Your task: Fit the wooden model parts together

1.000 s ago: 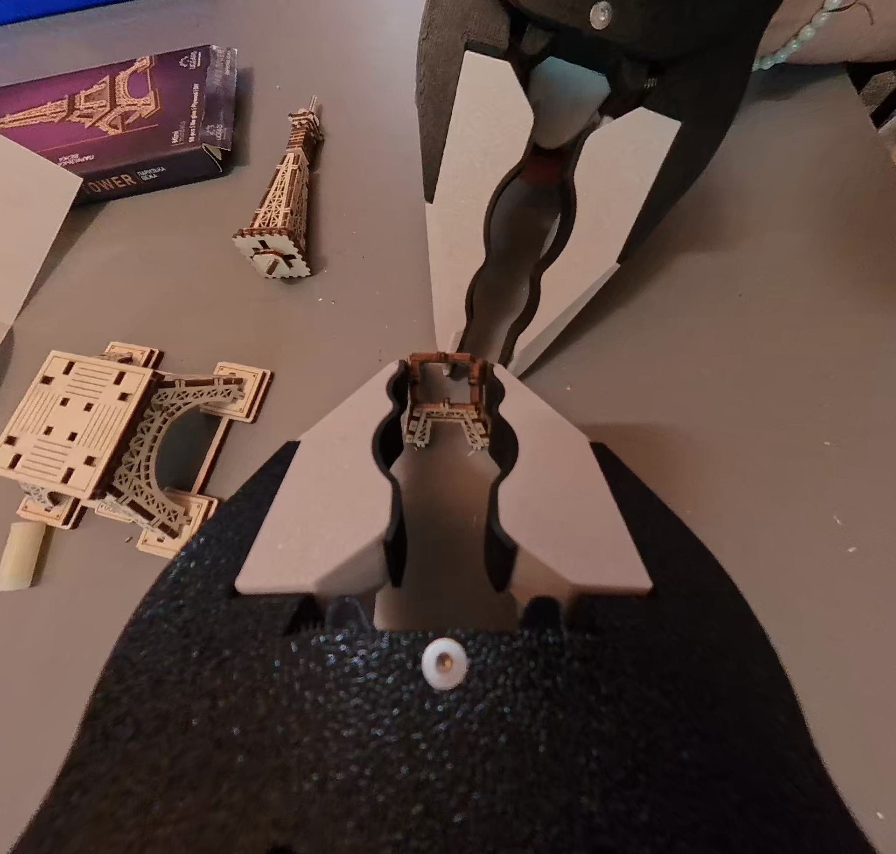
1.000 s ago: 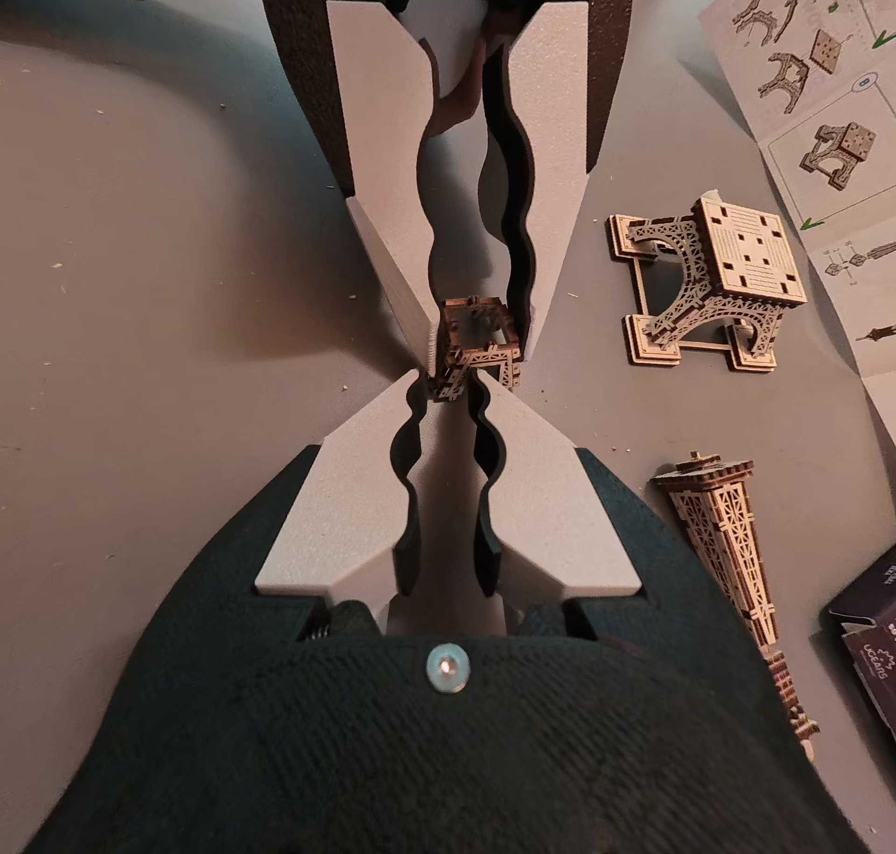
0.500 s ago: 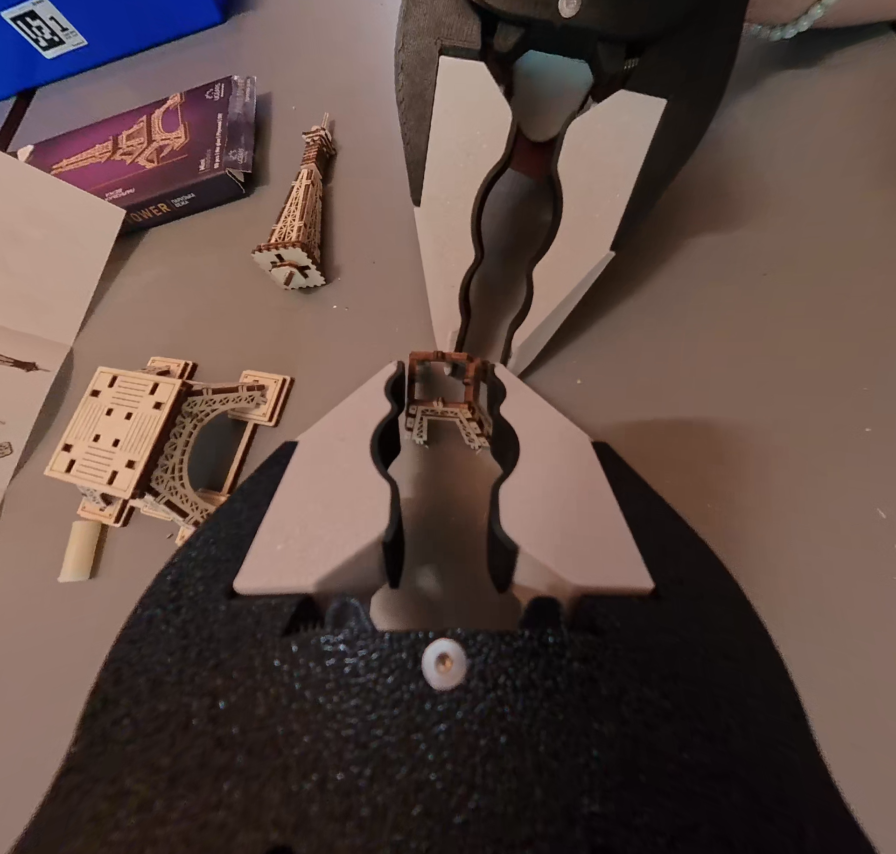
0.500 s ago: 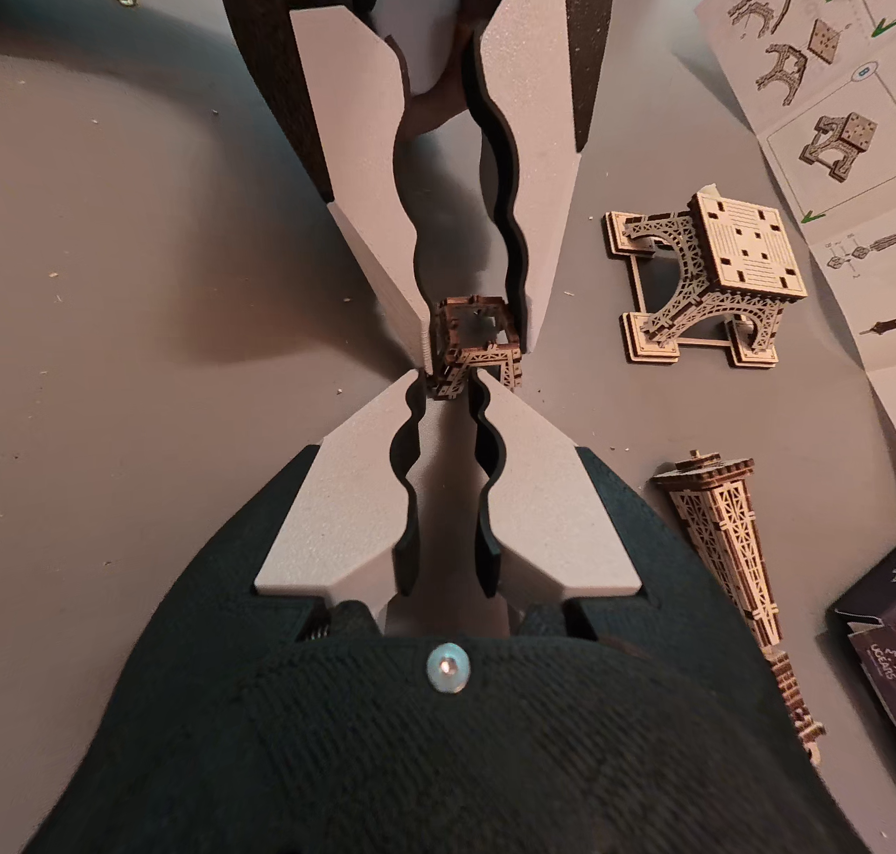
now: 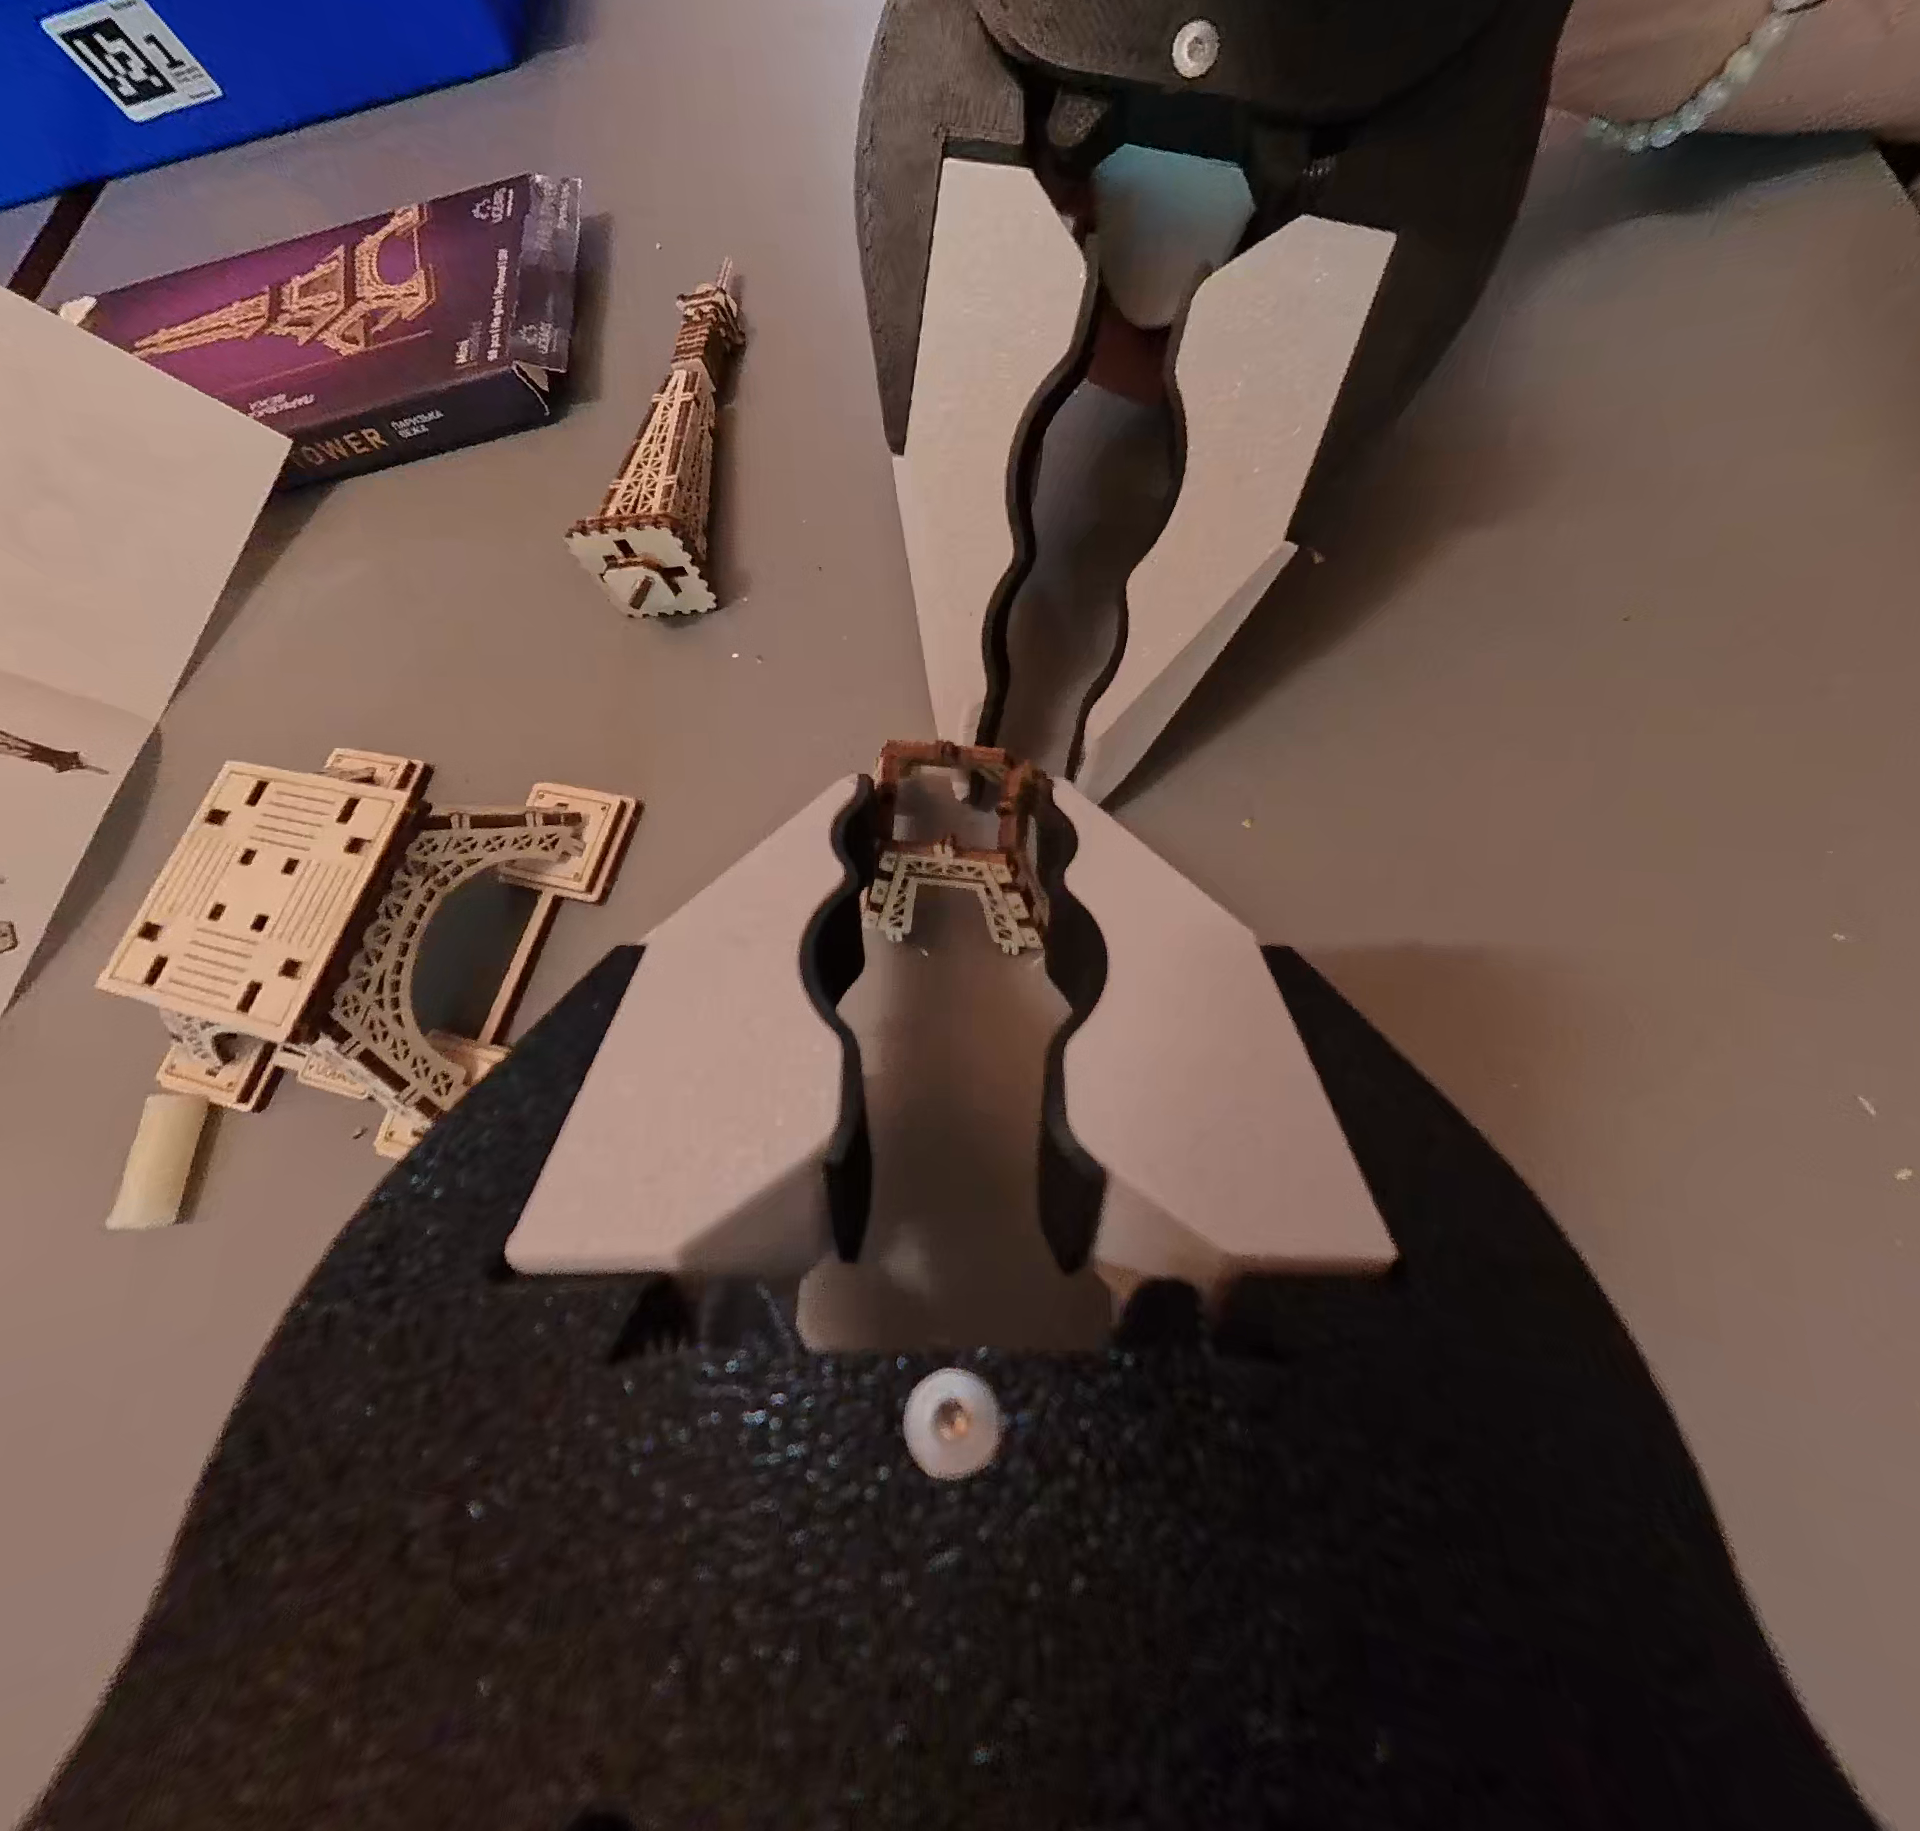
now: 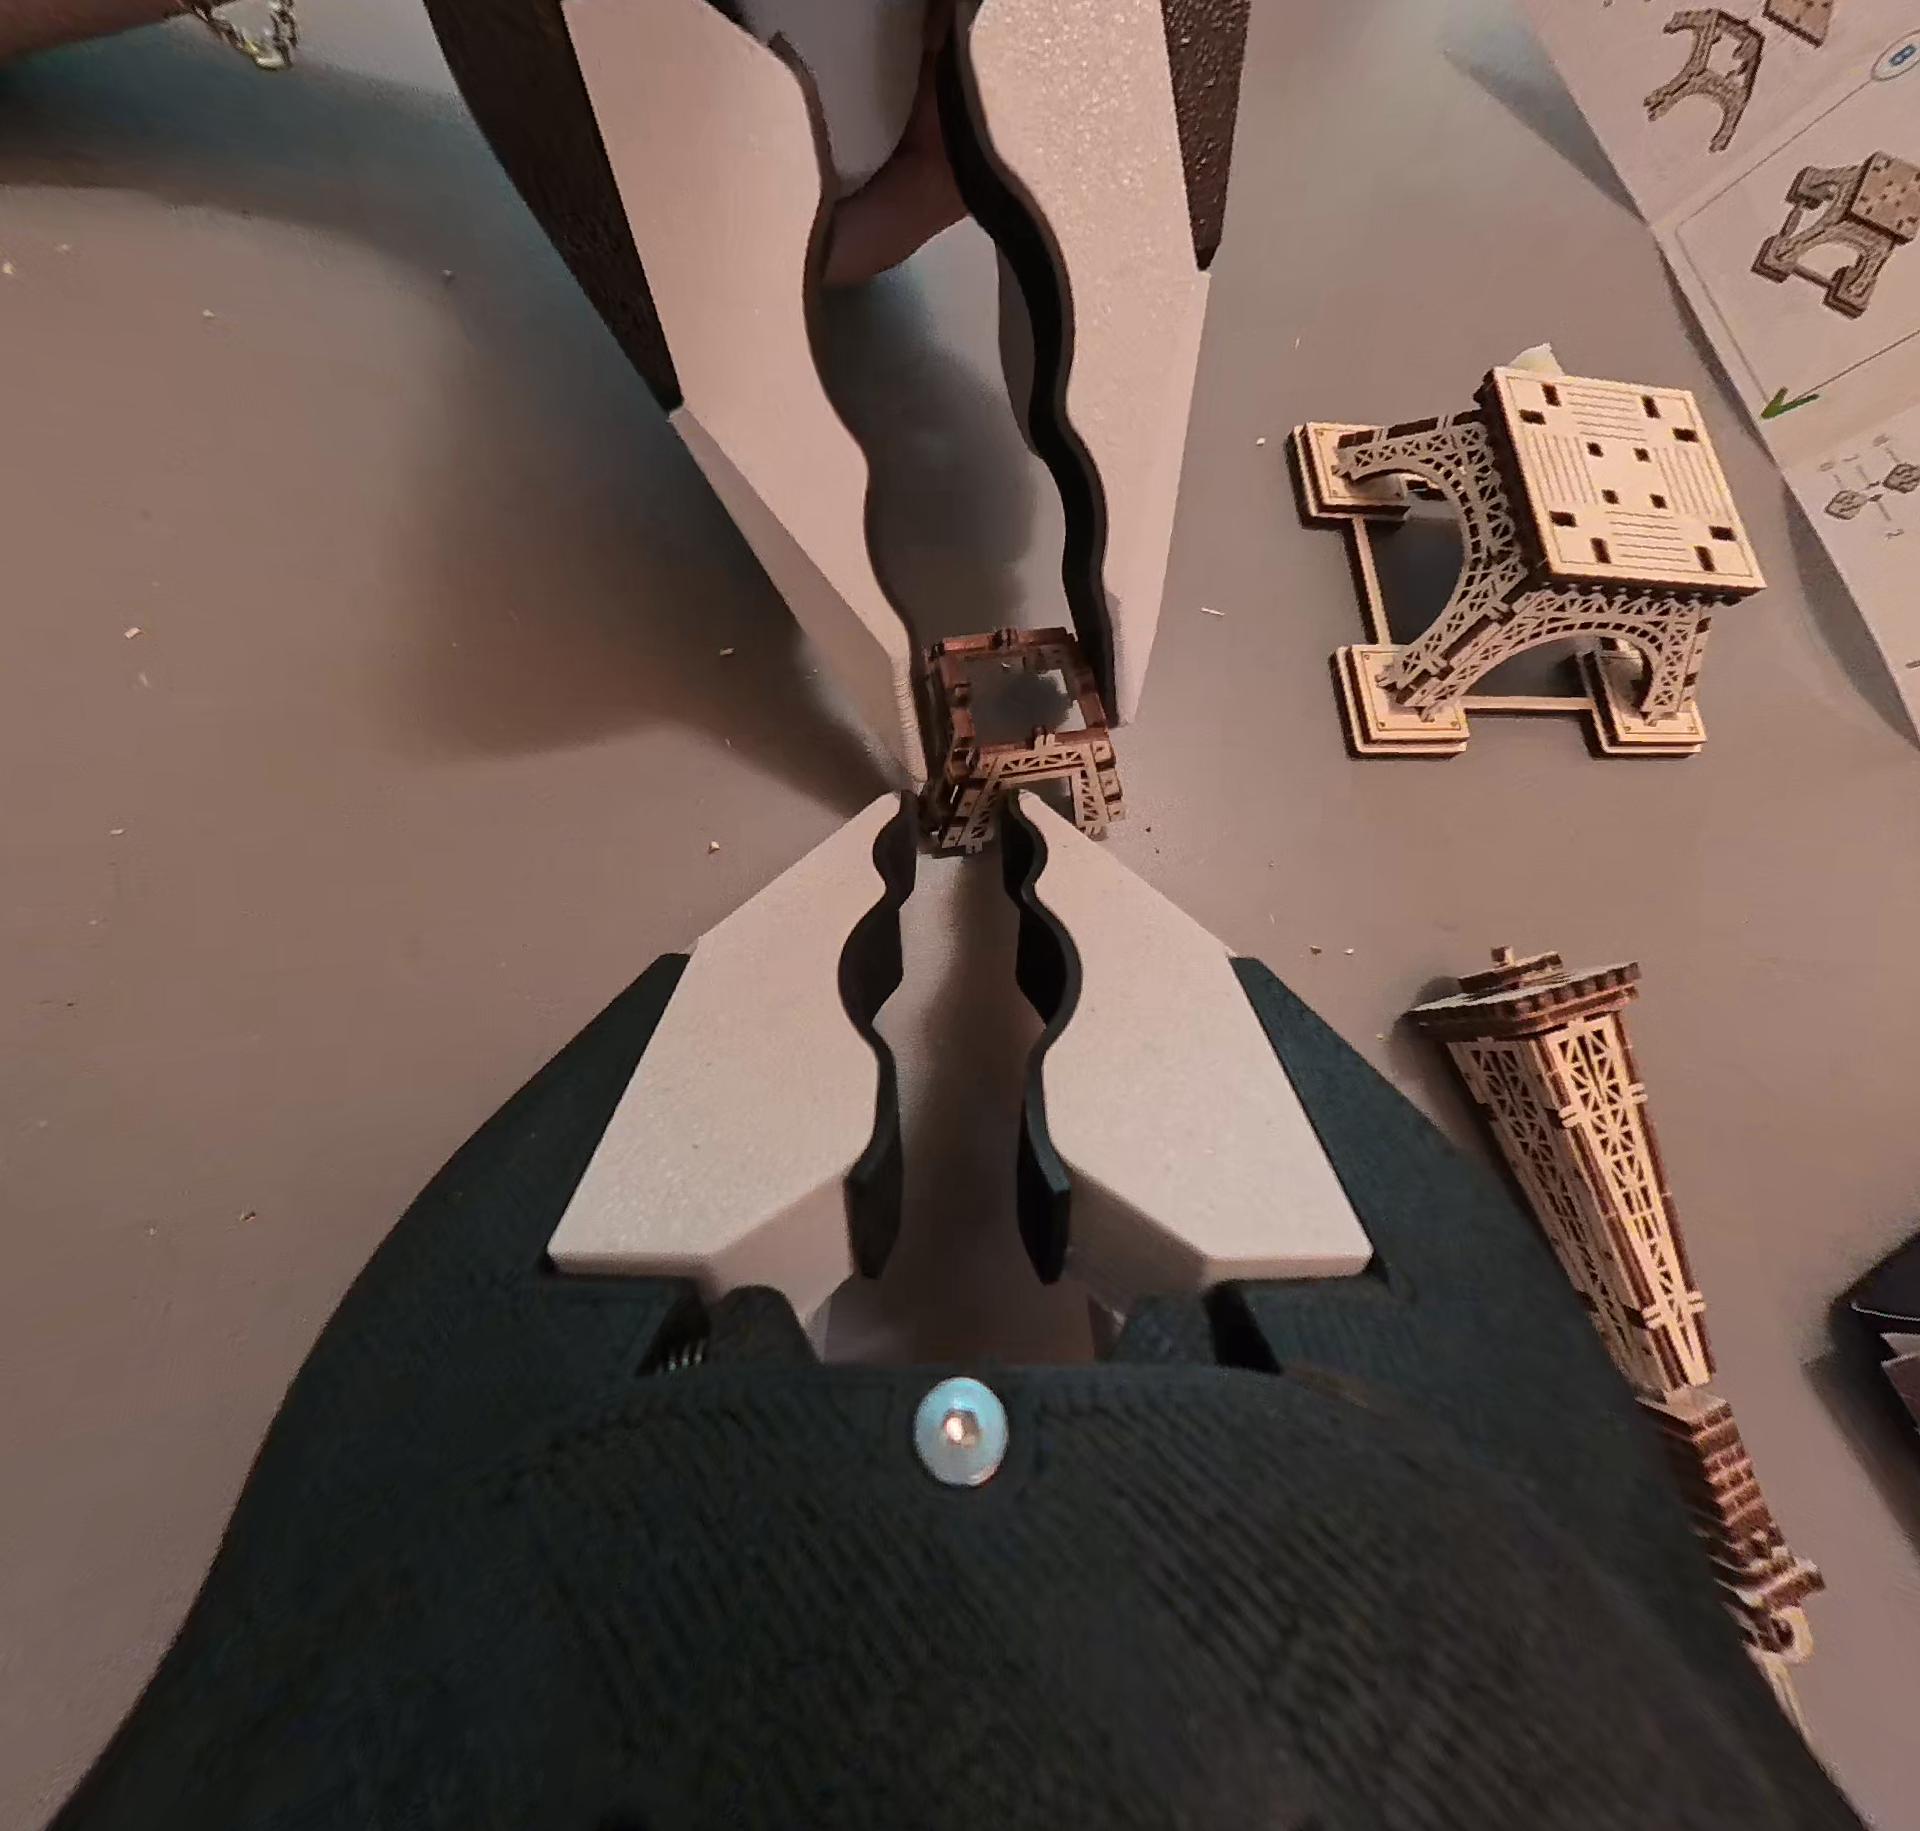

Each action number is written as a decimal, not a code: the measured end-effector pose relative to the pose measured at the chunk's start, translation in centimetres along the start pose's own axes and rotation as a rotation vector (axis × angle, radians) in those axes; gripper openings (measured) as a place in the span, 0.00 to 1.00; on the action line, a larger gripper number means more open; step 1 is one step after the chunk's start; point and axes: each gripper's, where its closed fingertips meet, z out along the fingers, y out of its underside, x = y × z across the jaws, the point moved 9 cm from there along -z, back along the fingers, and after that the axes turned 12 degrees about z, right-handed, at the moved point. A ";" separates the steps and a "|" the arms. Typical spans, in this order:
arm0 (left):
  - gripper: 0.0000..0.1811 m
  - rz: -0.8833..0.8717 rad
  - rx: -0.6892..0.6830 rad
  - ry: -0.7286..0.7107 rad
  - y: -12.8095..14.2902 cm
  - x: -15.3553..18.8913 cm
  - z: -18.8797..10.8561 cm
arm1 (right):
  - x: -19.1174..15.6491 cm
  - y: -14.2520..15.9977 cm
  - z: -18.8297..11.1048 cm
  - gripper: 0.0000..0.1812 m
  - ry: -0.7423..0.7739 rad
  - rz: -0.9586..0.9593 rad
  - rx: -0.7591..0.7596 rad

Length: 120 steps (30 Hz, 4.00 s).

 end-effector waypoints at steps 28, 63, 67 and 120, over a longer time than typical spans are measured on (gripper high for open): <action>0.17 -0.003 -0.013 0.011 0.8 0.0 -0.8 | 1.5 -0.4 -0.4 0.08 -0.125 0.128 0.033; 0.17 0.003 -0.036 -0.016 0.7 -0.1 -0.5 | 2.0 -0.3 0.2 0.07 -0.171 0.180 -0.029; 0.16 0.001 -0.036 -0.015 0.8 -0.1 -0.5 | 2.6 -0.5 -0.2 0.09 -0.208 0.242 0.016; 0.06 -0.495 -0.134 -0.424 -1.1 5.0 -2.6 | 1.6 -1.2 0.2 0.05 0.029 0.369 0.096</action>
